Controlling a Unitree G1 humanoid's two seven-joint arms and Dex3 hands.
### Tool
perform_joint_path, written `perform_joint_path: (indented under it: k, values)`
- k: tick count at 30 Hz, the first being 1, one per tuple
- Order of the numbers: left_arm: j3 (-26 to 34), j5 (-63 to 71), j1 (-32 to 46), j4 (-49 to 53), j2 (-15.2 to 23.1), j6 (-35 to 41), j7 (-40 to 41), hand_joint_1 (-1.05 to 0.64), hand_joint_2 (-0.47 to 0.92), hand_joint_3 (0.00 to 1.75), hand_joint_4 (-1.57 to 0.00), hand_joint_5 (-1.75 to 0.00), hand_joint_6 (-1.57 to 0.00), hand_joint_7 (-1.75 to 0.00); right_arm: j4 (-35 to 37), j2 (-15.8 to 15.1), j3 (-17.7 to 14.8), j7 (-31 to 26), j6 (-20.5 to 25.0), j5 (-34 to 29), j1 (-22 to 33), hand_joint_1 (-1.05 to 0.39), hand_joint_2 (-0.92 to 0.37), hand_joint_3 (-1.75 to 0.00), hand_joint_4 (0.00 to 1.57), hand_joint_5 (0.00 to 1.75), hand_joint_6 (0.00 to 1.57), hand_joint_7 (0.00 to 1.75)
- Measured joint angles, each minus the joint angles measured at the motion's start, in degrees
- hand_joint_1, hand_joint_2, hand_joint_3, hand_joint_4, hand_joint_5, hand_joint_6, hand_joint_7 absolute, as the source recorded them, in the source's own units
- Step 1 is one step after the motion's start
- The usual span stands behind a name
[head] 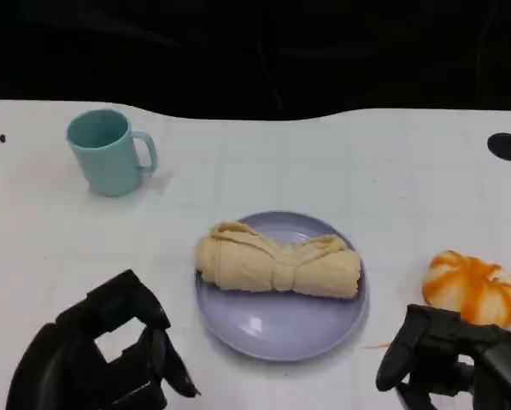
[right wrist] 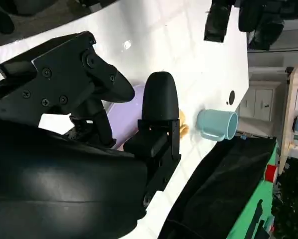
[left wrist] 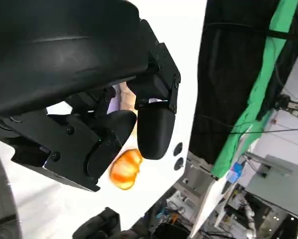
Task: Grasp the towel on the left side of the plate with the left hand and place it into the plate.
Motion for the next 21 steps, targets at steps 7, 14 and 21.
perform_joint_path:
  k: [7, 14, 21]
  values:
    - [-1.3, 0.6, -0.2, 3.5, 0.4, -0.5, 1.2, -0.04, 0.51, 1.45, -0.88, -1.75, -0.72, -1.75, 0.4, -0.2, -0.7, 0.2, -0.5, 0.0, 0.0, -0.08, -0.59, -1.06, 0.73, 1.72, 0.67, 1.38]
    - [-2.9, 1.0, -0.6, 4.4, 0.6, -0.6, 1.9, -0.07, 0.48, 1.46, -0.89, -1.75, -0.72, -1.74, 1.4, -0.2, -1.2, 0.3, -1.8, 0.3, 0.0, -0.07, -0.59, -1.07, 0.72, 1.73, 0.66, 1.39]
    - [-3.2, 2.1, -0.7, 4.5, 1.5, -0.6, 1.9, -0.07, 0.49, 1.45, -0.88, -1.75, -0.71, -1.75, 1.8, -0.2, -1.2, 0.3, -2.2, 0.3, 0.1, -0.08, -0.59, -1.07, 0.72, 1.74, 0.65, 1.39]
